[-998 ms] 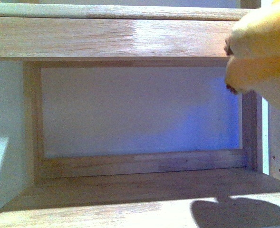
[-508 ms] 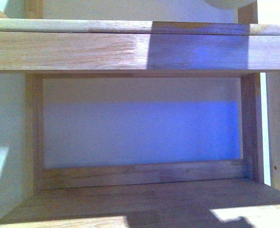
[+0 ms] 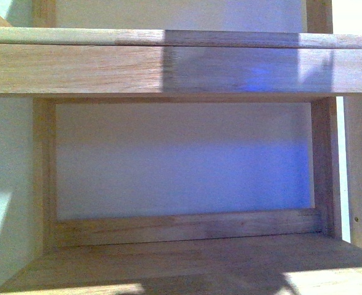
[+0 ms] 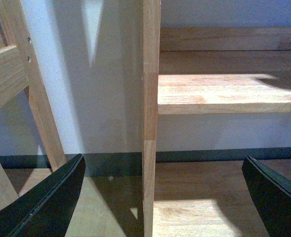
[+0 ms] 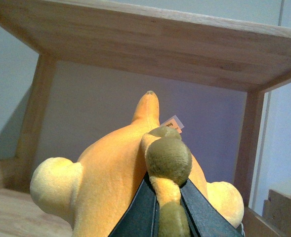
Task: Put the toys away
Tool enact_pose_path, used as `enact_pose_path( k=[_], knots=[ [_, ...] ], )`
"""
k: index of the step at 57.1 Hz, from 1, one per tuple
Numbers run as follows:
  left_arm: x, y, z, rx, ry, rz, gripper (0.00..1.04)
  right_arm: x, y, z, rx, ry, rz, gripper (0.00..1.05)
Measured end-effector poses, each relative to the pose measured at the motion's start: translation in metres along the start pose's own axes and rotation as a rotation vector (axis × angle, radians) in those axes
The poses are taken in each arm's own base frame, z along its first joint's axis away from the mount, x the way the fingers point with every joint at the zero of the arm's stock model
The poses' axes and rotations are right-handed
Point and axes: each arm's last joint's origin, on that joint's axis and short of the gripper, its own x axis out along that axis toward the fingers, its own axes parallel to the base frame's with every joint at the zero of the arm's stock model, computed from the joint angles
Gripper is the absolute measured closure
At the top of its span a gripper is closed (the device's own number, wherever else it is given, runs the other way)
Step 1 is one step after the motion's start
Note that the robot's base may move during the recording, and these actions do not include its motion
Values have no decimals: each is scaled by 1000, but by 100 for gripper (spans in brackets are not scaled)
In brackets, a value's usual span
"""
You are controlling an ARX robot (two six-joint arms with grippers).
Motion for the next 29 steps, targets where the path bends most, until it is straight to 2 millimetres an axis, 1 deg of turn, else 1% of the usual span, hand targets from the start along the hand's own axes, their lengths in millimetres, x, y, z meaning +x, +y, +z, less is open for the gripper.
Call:
enact_pose_path(
  k=[4, 10, 19, 29],
  knots=[
    [0, 0, 0, 0, 0, 0, 6, 8, -8, -3, 31, -15, 1, 99],
    [0, 0, 0, 0, 0, 0, 6, 24, -19, -13, 72, -26, 16, 99],
    [0, 0, 0, 0, 0, 0, 6, 51, -31, -36, 145, 19, 32, 99],
    [0, 0, 0, 0, 0, 0, 6, 75, -33, -58, 198, 61, 30, 99]
  ],
)
